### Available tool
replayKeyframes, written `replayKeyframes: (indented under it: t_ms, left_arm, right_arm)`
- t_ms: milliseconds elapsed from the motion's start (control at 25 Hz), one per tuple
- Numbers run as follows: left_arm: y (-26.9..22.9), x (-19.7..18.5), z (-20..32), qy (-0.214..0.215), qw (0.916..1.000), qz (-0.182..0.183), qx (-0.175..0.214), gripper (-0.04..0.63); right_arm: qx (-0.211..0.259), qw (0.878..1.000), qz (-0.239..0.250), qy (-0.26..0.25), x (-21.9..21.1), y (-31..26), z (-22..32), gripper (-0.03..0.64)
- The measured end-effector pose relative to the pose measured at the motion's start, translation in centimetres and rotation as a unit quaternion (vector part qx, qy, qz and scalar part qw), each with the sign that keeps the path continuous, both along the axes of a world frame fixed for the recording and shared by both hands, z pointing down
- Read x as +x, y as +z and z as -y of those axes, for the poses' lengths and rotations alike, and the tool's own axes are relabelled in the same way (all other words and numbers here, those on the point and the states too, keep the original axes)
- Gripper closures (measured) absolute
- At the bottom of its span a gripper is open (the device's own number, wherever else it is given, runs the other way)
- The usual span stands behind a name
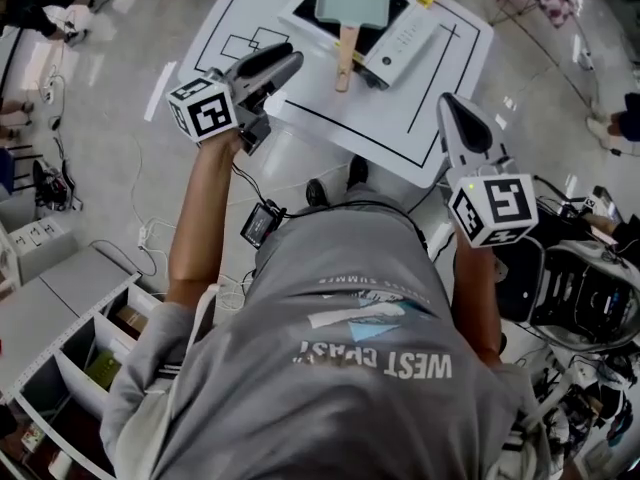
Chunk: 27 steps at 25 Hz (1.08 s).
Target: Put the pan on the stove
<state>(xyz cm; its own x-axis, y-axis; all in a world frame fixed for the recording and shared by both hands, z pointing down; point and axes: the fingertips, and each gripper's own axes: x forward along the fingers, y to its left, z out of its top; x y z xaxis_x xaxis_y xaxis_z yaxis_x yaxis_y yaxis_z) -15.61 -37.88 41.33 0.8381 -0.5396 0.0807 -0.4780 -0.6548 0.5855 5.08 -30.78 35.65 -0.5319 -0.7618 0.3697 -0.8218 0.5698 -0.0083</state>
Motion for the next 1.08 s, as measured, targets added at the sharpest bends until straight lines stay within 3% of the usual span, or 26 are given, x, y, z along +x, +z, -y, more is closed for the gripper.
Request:
replayKeyframes:
  t_ms: [160,360,440,520,680,1080]
  left_arm:
    - [-5.3,-1.9,-2.7,-0.025,0.9907,0.064,0.118,0.525]
    - [-9.4,-4.3,-6.2,-0.069,0.9538,0.181,0.230,0.549]
    - [-10.3,-5.4,-7.4,-0.087,0.9410,0.209,0.251,0.549]
    - [-11.2,-6.4,-8.6,-0.101,0.9333,0.222,0.264,0.549]
    - [-12.1,-7.7,-10.7,-0.119,0.9295,0.223,0.269,0.549]
    - [-11.6,-8.9,-13.7,-0.123,0.9324,0.220,0.259,0.549]
  right_arm:
    - [0.007,1.000,-0.012,-0.009,-0.4,-0.8,-1.0,0.609]
    - [0.014,1.000,-0.007,-0.009,-0.9,-1.6,-2.2,0.609]
    - [0.016,1.000,-0.004,-0.008,-1.1,-1.7,-2.6,0.609]
    - [0.018,1.000,-0.002,-0.008,-1.3,-1.9,-3.1,0.609]
    - [0.024,1.000,-0.002,-0.011,-1.8,-2.4,-3.9,0.609]
    - [0.024,1.000,-0.006,-0.012,-2.8,-2.6,-5.6,0.609]
